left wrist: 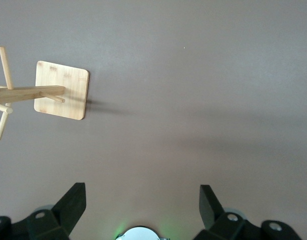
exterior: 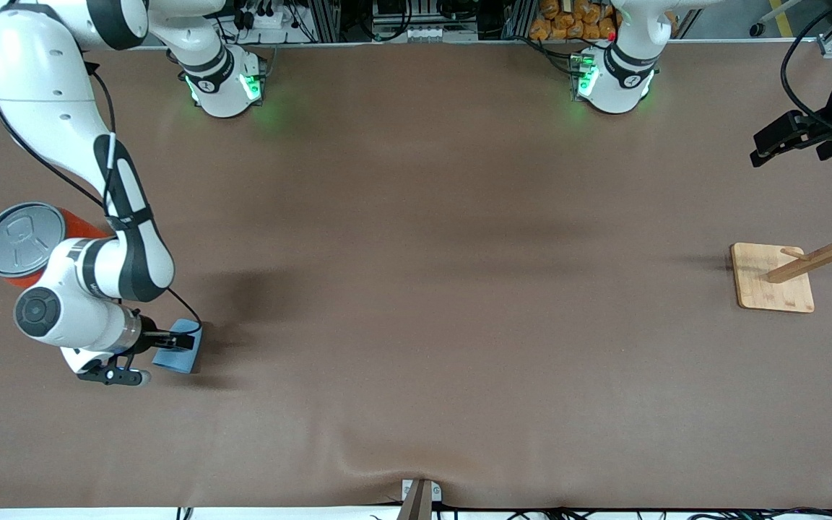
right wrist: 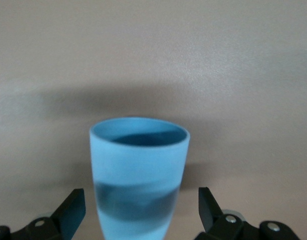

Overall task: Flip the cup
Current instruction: 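Close the right gripper around the blue cup's body, then lift the blue cup with the right gripper and carry it to mid-table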

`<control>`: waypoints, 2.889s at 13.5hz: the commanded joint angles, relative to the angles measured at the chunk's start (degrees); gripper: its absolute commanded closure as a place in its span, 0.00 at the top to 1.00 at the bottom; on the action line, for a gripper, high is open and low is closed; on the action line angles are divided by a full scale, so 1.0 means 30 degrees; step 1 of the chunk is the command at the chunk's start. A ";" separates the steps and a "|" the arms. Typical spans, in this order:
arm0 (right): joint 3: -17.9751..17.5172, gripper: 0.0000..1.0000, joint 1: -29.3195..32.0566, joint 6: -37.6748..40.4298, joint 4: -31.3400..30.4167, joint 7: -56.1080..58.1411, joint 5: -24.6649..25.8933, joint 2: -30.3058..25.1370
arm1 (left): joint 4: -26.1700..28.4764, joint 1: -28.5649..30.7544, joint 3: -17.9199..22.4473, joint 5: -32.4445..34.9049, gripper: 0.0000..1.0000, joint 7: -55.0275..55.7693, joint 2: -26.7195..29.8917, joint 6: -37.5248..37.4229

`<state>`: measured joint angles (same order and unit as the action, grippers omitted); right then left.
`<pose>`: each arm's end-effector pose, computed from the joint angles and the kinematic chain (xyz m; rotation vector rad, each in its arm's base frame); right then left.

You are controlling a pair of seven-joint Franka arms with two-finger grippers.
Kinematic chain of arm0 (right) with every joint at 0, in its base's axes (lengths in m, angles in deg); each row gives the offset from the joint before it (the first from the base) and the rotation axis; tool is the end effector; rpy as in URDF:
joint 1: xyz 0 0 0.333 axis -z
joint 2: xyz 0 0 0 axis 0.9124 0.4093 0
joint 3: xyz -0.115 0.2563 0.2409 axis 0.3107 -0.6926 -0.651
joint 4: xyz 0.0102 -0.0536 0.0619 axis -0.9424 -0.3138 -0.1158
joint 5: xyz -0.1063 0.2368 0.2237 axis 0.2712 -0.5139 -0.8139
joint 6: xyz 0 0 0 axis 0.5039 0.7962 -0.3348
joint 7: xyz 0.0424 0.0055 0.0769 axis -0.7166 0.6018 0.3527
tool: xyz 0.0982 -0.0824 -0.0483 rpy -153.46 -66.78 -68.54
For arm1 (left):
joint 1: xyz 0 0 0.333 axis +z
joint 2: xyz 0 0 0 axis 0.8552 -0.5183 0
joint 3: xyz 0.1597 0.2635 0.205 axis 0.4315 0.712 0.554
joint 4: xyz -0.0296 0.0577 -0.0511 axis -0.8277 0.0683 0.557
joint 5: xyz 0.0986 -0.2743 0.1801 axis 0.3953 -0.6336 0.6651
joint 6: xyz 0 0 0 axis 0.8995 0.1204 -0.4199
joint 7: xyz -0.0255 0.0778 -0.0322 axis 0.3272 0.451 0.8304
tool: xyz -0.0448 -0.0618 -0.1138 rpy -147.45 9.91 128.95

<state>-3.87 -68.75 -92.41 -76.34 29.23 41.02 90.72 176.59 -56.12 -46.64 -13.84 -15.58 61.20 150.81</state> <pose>0.6939 -0.0089 0.2585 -3.1175 0.1938 0.0379 0.4597 -0.0177 0.6687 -3.1232 -0.1524 0.0716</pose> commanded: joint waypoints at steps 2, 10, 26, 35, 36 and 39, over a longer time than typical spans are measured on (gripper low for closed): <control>-0.0023 1.00 -0.0025 -0.0263 -0.0183 -0.0193 -0.0250 0.0254 | -0.0044 0.0167 -0.0206 -0.0058 1.00 0.0010 -0.0174 0.0666; -0.0023 0.73 0.0121 -0.0557 -0.0156 0.0422 -0.0134 0.0284 | -0.0015 0.0225 -0.0235 -0.0703 1.00 0.0215 -0.1200 0.1314; -0.1454 0.39 -0.0025 0.5383 0.1866 1.0442 -0.0250 -0.2495 | -0.1066 0.0285 -0.0206 -0.0936 1.00 0.0244 -0.1727 0.2573; -0.6615 0.45 -0.0578 0.7764 0.1280 1.5800 -0.0748 -0.3262 | -0.1039 0.0196 -0.0352 -0.0820 1.00 0.0274 -0.2108 0.2514; -0.6586 0.45 -0.1104 0.7590 0.1251 1.6354 -0.0632 -0.3174 | -0.1243 0.0050 -0.0352 -0.0849 1.00 0.0332 -0.2284 0.2660; -0.6557 0.45 -0.3795 0.5573 0.0899 1.6887 0.0796 -0.3203 | -0.1655 0.0283 -0.0294 -0.1054 1.00 0.0304 -0.2579 0.3247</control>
<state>-23.76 -75.56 -72.67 -72.90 78.75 40.65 81.56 173.78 -55.75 -47.49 -16.51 -15.54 54.36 160.41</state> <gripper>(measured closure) 0.203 0.000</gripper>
